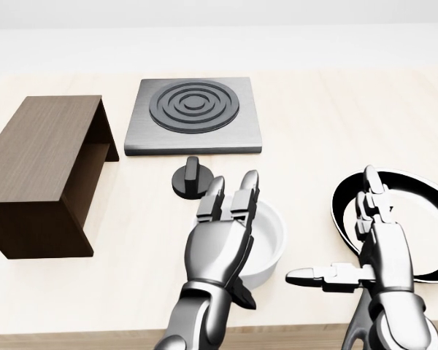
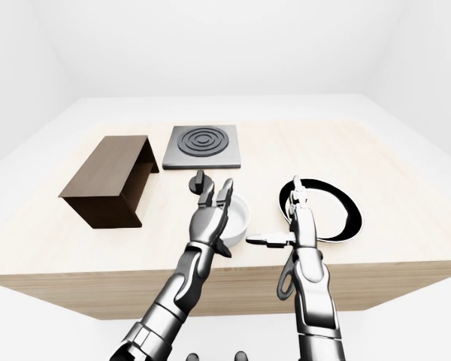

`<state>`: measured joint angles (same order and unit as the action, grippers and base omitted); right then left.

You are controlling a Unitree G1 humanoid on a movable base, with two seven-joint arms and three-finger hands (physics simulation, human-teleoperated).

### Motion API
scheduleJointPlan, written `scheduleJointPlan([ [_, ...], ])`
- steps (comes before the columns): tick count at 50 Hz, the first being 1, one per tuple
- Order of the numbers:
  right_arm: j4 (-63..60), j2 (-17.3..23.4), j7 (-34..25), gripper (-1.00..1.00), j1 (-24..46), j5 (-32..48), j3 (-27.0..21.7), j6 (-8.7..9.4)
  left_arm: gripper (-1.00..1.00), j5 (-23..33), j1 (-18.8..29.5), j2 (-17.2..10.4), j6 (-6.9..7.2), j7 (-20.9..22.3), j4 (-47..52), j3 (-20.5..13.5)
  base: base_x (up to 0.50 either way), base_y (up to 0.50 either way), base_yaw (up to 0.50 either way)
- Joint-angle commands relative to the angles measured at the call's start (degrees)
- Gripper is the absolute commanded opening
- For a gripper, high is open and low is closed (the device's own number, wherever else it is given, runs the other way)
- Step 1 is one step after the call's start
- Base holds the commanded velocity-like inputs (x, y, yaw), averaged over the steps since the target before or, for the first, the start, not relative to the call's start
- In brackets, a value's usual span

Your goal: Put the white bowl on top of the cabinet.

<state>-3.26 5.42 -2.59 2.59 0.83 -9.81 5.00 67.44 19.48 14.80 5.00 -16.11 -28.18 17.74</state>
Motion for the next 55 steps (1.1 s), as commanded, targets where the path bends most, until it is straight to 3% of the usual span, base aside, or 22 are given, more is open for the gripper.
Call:
scheduleJointPlan([
  [1,0.5,0.0,0.1,1.0,0.2,0.2,0.2,0.0,1.0,1.9,0.6,-0.4,0.0,1.2,-1.4,-0.3,0.0,0.0,0.0],
  [10,0.1,0.0,0.0,1.0,0.0,0.2,0.3,0.0,1.0,3.0,2.1,-0.7,0.0,1.4,-2.6,-1.3,0.0,0.0,0.0],
  [11,0.0,-0.1,0.0,1.0,-0.2,0.4,0.5,0.0,1.0,0.3,10.2,-1.7,0.0,-0.7,-17.6,-5.8,0.0,0.0,0.0],
  [12,0.0,-0.2,0.0,1.0,-0.2,0.5,0.5,0.0,1.0,-0.9,11.6,-1.8,0.0,-2.0,-20.2,-6.4,0.0,0.0,0.0],
  [29,-0.2,-0.3,-0.1,1.0,-0.4,0.7,0.6,0.0,1.0,-3.1,12.4,-2.6,0.0,-3.0,-21.8,-5.0,0.0,0.0,0.0],
  [55,0.1,-0.2,-0.2,1.0,-0.2,0.6,0.5,0.0,1.0,-5.8,15.8,-2.3,0.0,-7.1,-31.2,-5.8,0.0,0.0,0.0],
])
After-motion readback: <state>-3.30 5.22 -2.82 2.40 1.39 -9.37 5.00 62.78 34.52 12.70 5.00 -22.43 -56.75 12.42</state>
